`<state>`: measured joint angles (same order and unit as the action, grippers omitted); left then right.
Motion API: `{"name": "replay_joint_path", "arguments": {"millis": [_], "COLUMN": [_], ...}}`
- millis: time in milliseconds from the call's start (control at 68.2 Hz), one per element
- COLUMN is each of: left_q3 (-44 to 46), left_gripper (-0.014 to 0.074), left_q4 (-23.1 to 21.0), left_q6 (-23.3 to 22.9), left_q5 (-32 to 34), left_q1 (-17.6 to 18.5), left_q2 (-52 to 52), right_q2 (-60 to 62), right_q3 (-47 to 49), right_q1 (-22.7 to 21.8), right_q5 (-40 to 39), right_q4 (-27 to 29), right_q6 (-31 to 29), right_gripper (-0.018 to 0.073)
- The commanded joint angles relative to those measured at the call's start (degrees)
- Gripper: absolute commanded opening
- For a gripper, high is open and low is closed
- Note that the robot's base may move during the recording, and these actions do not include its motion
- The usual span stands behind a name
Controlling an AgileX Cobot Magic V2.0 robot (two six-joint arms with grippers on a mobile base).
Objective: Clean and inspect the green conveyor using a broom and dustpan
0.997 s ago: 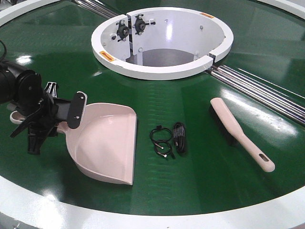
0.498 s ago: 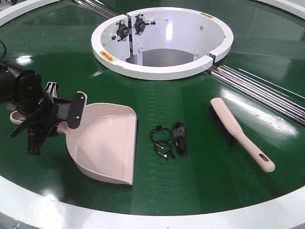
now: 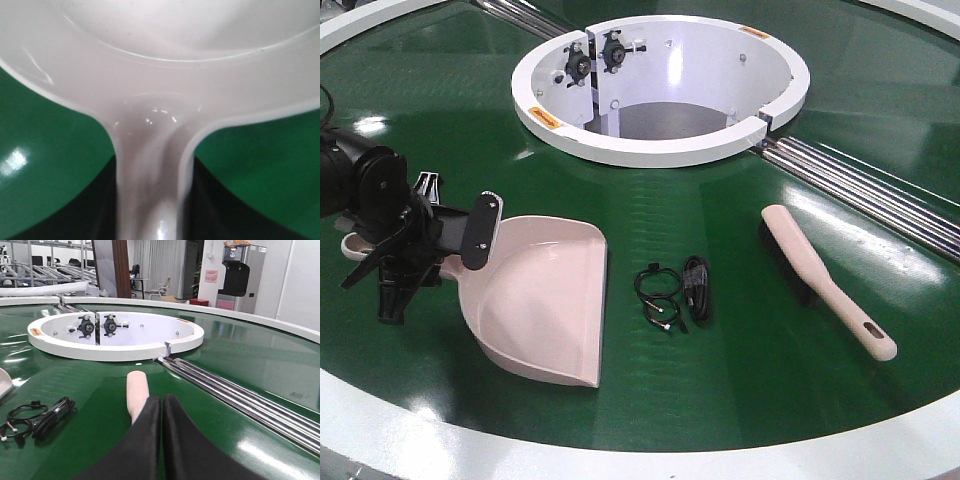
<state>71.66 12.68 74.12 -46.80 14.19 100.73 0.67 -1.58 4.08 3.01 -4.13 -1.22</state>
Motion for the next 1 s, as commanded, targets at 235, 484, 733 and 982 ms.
{"name": "replay_joint_path", "arguments": {"millis": [235, 484, 733, 982], "left_q3": [1.52, 1.52, 1.52, 1.52], "left_gripper": [-0.0006, -0.0006, -0.0006, -0.0006], "left_q4": [-0.51, -0.51, -0.51, -0.51], "left_q6": [-0.4, -0.4, -0.4, -0.4], "left_q5": [2.32, 2.32, 2.32, 2.32], "left_q1": [0.38, 0.38, 0.38, 0.38], "left_q2": [-2.39, -2.39, -2.39, -2.39], "right_q2": [0.59, -0.92, -16.72, -34.03], "right_q3": [-0.03, 5.82, 22.32, 32.95], "right_q1": [0.04, 0.04, 0.04, 0.04], "right_q5": [-8.52, -7.22, 5.91, 18.05], "right_q4": [-0.16, 0.7, 1.55, 4.85], "right_q6": [0.05, 4.68, 5.96, 5.96], "right_gripper": [-0.0008, -0.0008, -0.0008, -0.0008]}}
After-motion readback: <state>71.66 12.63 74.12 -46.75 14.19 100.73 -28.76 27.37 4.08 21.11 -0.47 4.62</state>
